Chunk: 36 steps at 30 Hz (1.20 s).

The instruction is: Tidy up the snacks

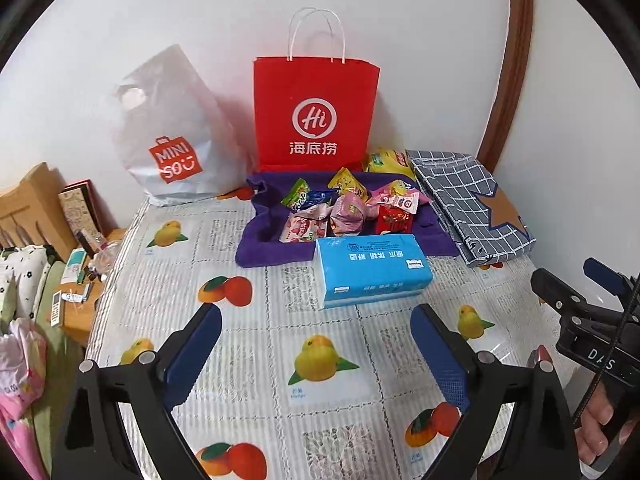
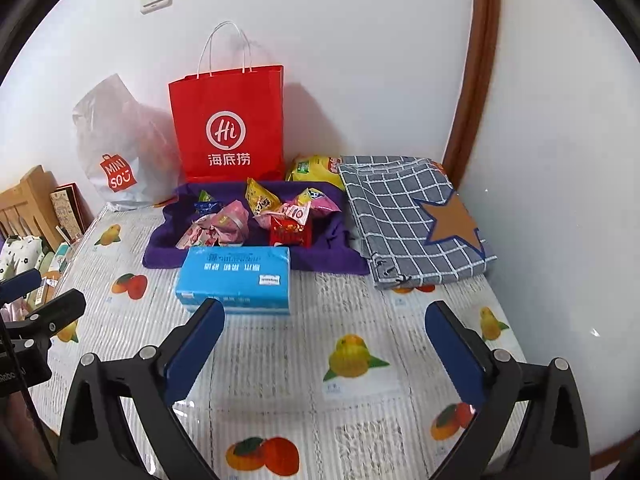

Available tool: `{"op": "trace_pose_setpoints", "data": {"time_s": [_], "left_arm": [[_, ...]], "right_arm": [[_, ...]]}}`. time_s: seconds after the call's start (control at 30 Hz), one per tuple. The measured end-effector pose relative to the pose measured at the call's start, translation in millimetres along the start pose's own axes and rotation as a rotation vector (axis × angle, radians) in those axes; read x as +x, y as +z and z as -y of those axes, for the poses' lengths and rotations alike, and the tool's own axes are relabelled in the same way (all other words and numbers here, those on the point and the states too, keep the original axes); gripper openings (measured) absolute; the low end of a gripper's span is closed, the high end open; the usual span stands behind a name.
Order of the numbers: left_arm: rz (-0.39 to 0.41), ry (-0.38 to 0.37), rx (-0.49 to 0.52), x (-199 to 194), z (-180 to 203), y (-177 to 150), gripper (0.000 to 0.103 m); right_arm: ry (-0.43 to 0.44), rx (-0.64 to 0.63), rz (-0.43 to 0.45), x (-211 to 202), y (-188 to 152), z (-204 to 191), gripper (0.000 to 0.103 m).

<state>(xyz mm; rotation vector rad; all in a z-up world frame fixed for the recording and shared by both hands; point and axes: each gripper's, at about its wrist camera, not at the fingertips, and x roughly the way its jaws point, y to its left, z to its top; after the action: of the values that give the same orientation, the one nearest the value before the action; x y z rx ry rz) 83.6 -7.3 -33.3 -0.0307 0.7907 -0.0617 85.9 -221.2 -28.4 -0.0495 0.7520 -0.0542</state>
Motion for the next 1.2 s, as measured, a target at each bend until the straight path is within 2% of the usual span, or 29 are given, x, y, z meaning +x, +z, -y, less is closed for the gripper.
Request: {"op": "trace_pose_setpoints", "data": {"time_s": [0.47,1.2], "left_arm": [[0.026,0.019,0.012,-18,9,-17,0.097],[0.036,0.025,0.015,-21,12,-16,0.097]], "right_arm": [[-0.001,0.005,0.036,-25,-21,4,0.099],[0.0,0.016,0.054,-32,-21,9,0.099]]}}
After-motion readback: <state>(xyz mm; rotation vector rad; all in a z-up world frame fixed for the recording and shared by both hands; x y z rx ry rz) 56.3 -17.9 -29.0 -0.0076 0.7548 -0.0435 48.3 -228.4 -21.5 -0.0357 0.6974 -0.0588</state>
